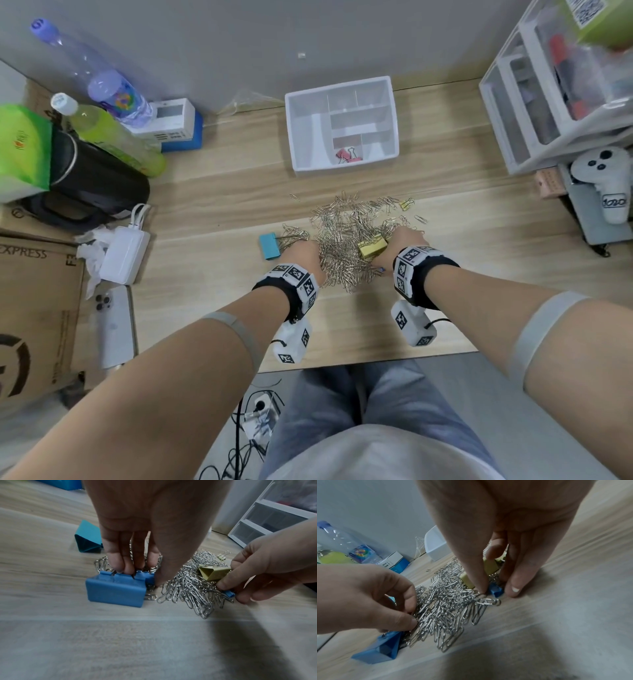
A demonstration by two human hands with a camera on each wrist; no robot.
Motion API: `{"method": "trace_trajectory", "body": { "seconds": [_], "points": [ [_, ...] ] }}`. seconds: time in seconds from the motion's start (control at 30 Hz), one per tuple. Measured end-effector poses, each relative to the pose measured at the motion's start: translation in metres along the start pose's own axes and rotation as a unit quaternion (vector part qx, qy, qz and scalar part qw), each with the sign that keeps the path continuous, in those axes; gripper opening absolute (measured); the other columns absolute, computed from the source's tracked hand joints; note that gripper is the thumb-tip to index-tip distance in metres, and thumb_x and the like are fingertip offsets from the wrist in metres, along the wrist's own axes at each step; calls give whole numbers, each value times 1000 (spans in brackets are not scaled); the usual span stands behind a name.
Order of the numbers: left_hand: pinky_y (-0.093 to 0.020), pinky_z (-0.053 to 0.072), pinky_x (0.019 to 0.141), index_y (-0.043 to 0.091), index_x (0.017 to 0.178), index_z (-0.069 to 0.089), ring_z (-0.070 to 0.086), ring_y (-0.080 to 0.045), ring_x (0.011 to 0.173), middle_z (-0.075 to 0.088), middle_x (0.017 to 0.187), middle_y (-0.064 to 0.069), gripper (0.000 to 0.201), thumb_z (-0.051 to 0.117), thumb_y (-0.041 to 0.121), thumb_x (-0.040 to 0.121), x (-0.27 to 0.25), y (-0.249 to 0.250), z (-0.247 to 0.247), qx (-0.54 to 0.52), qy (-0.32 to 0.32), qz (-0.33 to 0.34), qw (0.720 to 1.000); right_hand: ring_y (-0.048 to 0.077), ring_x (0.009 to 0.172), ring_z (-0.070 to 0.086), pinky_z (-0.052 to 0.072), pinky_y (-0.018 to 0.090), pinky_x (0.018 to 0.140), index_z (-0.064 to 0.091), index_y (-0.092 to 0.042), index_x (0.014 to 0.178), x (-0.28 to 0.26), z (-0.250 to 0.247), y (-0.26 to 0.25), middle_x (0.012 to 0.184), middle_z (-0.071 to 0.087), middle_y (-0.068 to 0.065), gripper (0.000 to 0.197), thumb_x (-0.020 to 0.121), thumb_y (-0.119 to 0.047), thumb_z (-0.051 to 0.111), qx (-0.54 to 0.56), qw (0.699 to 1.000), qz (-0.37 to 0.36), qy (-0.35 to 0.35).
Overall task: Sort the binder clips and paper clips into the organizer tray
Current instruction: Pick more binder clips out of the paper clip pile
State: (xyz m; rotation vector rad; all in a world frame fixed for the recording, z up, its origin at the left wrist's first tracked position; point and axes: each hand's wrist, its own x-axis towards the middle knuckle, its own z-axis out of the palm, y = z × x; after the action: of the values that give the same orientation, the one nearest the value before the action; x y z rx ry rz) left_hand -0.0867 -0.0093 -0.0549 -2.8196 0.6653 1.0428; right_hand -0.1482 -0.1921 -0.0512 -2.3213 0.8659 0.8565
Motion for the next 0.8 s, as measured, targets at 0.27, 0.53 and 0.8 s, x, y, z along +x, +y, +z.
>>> {"method": "trace_trajectory", "body": {
  "seconds": [0.27, 0.53, 0.8],
  "points": [
    [-22, 33, 41, 15, 62, 36, 44, -16, 53, 45, 60, -1, 28, 62, 8, 72, -2, 3, -4, -22, -10, -30, 999, 18, 48, 47, 34, 20, 44, 51, -13, 57, -2, -1, 4, 55, 52, 3, 27, 69, -22, 74, 27, 1000, -2, 5],
    [-21, 30, 41, 15, 54, 35, 35, -14, 47, 35, 52, 1, 34, 61, 7, 74, -4, 0, -7, -44, -24, -53, 997, 16, 48, 42, 30, 17, 43, 48, -15, 58, -1, -3, -1, 56, 46, 3, 23, 66, -5, 67, 24, 999, 17, -25],
    [-27, 44, 51, 12, 61, 42, 48, -16, 55, 51, 62, -4, 27, 55, 5, 83, -9, 1, -17, -39, -16, -76, 996, 23, 73, 40, 27, 19, 47, 32, -20, 61, -5, -11, 6, 70, 37, 2, 48, 76, -23, 78, 38, 998, 6, -48]
  ]
}}
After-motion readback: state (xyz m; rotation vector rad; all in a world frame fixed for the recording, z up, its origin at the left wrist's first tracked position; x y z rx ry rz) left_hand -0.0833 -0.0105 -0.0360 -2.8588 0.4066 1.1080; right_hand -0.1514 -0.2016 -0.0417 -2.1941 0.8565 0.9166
